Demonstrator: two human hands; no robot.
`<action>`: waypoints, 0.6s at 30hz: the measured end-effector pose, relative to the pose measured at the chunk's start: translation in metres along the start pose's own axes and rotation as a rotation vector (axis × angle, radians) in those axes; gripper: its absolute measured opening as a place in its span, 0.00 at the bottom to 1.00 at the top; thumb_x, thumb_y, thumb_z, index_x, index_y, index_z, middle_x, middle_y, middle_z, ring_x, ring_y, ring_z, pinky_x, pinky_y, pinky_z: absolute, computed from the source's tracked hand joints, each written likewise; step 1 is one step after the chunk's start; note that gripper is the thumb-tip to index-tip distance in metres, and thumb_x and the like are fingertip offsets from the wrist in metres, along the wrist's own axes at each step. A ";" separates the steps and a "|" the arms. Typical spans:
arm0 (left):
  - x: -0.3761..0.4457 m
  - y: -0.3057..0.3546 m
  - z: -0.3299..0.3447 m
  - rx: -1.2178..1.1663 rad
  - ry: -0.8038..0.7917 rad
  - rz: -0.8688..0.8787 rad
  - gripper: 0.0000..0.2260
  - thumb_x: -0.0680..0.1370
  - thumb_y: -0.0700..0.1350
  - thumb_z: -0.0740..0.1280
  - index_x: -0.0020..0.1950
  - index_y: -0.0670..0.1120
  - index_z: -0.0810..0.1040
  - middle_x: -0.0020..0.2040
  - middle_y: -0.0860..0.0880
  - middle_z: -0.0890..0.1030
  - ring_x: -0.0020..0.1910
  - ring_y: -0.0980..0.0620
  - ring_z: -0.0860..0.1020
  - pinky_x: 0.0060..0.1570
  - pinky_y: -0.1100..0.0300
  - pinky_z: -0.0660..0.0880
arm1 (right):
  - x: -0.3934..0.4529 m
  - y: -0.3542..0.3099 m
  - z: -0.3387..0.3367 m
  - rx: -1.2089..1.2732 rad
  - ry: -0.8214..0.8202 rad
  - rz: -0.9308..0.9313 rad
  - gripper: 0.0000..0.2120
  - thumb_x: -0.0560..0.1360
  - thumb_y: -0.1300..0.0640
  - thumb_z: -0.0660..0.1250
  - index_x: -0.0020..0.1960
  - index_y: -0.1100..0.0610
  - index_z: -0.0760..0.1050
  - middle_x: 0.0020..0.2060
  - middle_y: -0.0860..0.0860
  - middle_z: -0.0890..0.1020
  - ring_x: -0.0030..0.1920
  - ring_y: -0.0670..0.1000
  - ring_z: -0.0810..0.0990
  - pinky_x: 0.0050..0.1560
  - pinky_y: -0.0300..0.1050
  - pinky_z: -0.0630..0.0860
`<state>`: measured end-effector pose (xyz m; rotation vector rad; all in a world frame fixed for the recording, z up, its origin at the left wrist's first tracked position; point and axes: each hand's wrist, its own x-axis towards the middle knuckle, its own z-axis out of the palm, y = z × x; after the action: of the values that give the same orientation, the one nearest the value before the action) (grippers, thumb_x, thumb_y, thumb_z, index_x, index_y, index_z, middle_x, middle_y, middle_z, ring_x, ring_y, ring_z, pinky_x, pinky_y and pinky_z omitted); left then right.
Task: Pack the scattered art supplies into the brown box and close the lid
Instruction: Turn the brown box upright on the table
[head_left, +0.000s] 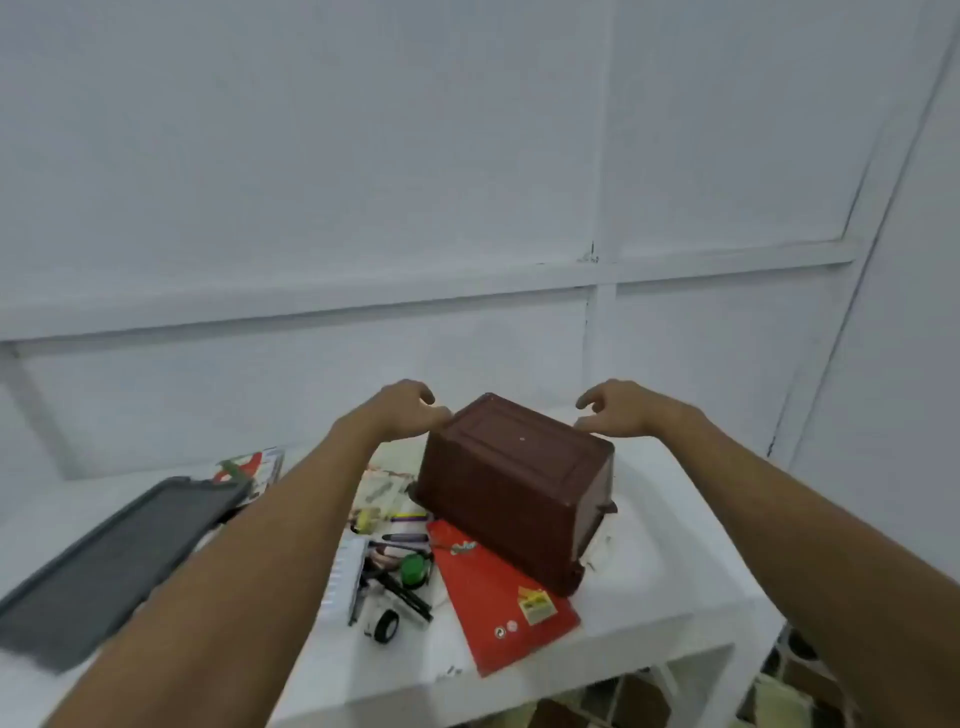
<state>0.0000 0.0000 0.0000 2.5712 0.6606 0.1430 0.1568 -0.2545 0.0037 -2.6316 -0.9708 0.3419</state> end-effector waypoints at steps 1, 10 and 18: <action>0.001 0.000 0.015 -0.020 -0.014 -0.043 0.28 0.74 0.59 0.66 0.68 0.45 0.71 0.67 0.44 0.73 0.61 0.45 0.74 0.53 0.54 0.74 | 0.000 0.012 0.009 0.014 0.003 0.013 0.31 0.72 0.45 0.67 0.71 0.54 0.66 0.70 0.54 0.69 0.68 0.53 0.69 0.66 0.47 0.67; 0.018 -0.013 0.076 -0.418 0.117 -0.282 0.41 0.72 0.64 0.68 0.76 0.42 0.58 0.72 0.41 0.67 0.69 0.42 0.69 0.67 0.50 0.67 | 0.019 0.055 0.072 0.506 -0.081 0.226 0.43 0.63 0.36 0.74 0.67 0.56 0.58 0.61 0.53 0.73 0.55 0.55 0.76 0.38 0.49 0.80; 0.050 -0.020 0.083 -0.534 0.006 -0.259 0.22 0.71 0.60 0.71 0.57 0.47 0.76 0.55 0.46 0.80 0.45 0.51 0.78 0.41 0.57 0.75 | 0.045 0.070 0.090 0.820 -0.149 0.271 0.50 0.48 0.35 0.81 0.64 0.52 0.71 0.56 0.52 0.80 0.50 0.56 0.82 0.40 0.55 0.82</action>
<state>0.0529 0.0039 -0.0834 1.9609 0.8229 0.2094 0.2021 -0.2567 -0.1100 -1.9785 -0.3692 0.8097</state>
